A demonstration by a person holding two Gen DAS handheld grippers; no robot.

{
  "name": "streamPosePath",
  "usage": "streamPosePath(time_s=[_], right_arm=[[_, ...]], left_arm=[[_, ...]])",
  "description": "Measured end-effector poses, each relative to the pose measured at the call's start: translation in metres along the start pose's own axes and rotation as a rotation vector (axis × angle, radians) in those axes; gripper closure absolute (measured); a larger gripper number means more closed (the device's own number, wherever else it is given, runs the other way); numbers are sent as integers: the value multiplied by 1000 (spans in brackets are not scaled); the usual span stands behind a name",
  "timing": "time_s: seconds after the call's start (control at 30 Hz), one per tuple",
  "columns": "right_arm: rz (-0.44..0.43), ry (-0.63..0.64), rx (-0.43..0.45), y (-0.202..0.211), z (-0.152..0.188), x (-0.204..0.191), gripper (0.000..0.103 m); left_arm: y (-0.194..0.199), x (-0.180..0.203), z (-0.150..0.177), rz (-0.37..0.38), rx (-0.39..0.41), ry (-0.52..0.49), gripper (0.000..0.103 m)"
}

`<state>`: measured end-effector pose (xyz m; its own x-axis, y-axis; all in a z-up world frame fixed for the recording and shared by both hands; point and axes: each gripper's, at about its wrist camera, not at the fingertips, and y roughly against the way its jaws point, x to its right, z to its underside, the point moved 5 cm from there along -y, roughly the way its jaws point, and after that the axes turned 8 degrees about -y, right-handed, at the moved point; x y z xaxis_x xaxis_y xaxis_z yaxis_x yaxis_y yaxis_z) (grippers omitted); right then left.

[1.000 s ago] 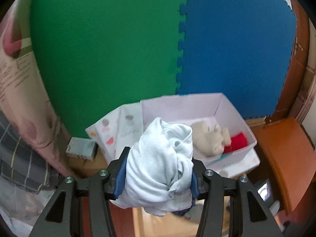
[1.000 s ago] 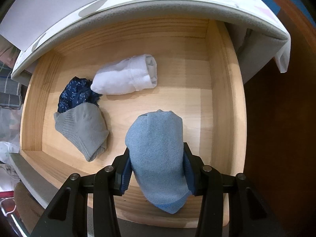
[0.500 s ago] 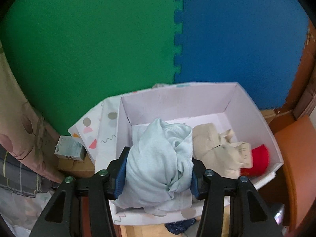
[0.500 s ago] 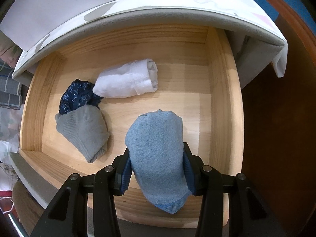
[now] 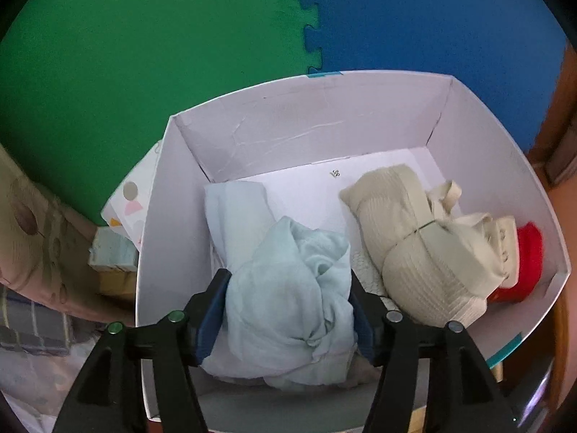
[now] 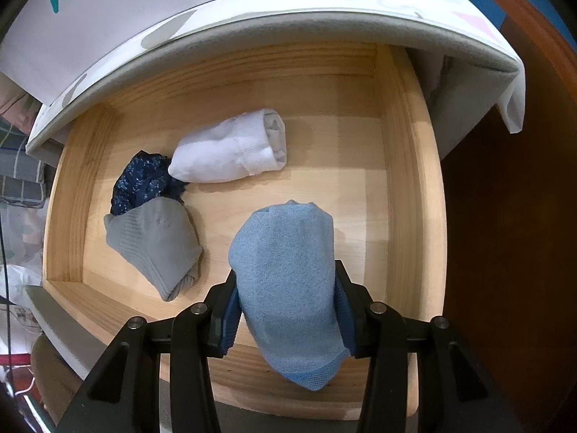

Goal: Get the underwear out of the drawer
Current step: 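Carry the pale blue underwear with the left gripper over the white box, then lower the pale blue underwear into the box and open the left gripper, then move the empty left gripper back over the open drawer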

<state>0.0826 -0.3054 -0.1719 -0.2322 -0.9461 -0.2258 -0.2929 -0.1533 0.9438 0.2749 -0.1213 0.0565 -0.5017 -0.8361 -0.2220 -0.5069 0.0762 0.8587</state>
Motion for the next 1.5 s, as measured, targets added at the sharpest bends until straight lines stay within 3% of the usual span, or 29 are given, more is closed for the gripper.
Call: streamPosePath(time_s=[0.13, 0.33, 0.53, 0.83, 1.17, 1.5], right_arm=[[3, -3, -9, -3, 0, 0, 60], [7, -5, 2, 0, -1, 1, 60], [-5, -18, 15, 3, -1, 3, 60], [-25, -53, 67, 11, -3, 8, 60], [15, -30, 68, 8, -4, 4, 60], [39, -8, 85, 8, -3, -3, 60]], left_arm=[[12, 1, -1, -2, 23, -3, 38], [58, -17, 2, 12, 139, 62, 37], [91, -29, 37, 11, 200, 106, 37], [74, -6, 125, -108, 143, -1, 37], [16, -3, 204, -111, 19, 127, 37], [-12, 5, 248, -76, -34, 215, 37]])
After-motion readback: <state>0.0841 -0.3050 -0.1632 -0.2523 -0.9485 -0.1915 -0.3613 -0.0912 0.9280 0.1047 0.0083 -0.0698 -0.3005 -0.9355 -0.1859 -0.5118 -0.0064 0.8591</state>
